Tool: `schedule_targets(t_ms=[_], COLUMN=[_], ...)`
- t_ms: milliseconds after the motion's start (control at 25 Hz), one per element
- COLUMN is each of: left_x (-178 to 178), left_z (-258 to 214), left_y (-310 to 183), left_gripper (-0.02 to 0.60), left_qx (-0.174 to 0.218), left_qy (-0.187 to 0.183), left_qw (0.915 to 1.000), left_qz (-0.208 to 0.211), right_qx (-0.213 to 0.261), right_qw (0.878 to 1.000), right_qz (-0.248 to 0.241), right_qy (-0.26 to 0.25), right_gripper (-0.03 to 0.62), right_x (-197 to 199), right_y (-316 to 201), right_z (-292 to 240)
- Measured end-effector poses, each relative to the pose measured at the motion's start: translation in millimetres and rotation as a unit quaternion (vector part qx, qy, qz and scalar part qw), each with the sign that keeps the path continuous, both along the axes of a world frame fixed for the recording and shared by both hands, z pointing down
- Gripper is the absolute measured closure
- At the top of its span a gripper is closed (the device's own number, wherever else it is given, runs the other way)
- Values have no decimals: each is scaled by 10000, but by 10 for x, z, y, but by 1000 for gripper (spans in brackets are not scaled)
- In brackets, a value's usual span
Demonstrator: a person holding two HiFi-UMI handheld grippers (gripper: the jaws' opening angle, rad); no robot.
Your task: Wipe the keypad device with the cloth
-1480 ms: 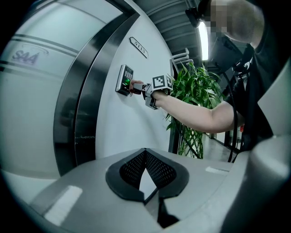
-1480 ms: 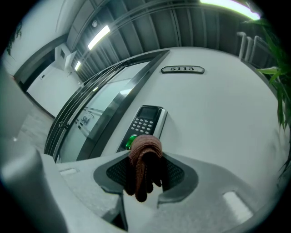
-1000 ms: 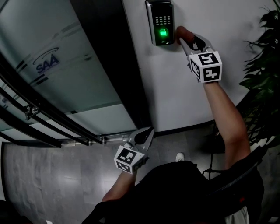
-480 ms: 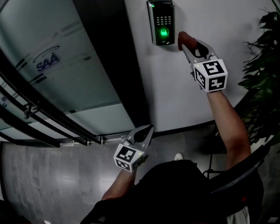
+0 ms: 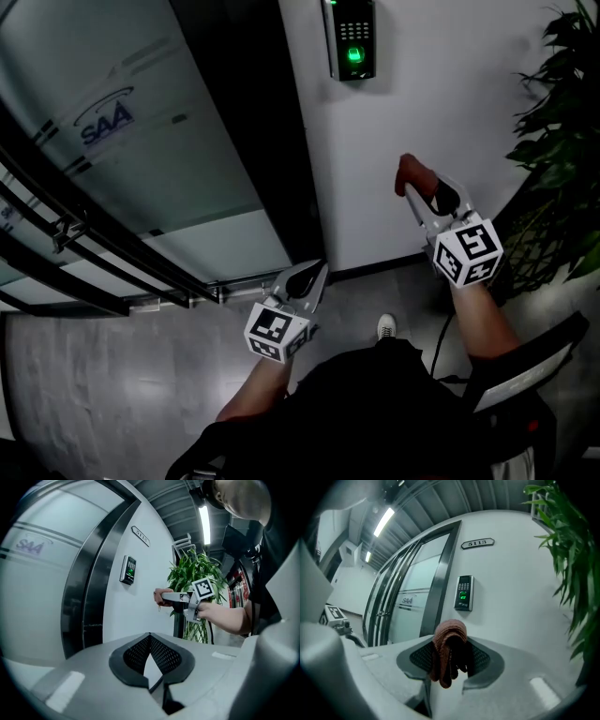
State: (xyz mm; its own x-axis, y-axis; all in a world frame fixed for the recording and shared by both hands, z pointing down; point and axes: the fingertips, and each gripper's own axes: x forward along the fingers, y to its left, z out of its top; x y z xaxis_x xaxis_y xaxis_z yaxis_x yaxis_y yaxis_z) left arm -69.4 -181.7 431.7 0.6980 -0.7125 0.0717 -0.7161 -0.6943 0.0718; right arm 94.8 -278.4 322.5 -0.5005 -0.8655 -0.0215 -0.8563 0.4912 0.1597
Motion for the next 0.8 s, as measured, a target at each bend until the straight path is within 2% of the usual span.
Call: schedule_targets(t_ms=[160,400,640,800], left_x=[-30,55,154,254], left_z=[47,9,-44,-83], left_y=[169,362,537,625], left_gripper=[565,566,566,565], left_qx=[-80,-34,59,86], left_qy=[-35,96,143,178], left_qw=[9998,9996,9998,9998], left_qz=[176,273,146,-56], right_qx=[-261,-365,-588,-611], right_qw=[9992,9986,9965,9963], right_qz=[-180,-333,-407,-530], right_qy=[-244,-163,-426,-304], right_gripper=[454,454,454,454], right_x=[-196,-400,-271,-154], right_y=[566,1151,1457,1637], right_z=[328,519,648,696])
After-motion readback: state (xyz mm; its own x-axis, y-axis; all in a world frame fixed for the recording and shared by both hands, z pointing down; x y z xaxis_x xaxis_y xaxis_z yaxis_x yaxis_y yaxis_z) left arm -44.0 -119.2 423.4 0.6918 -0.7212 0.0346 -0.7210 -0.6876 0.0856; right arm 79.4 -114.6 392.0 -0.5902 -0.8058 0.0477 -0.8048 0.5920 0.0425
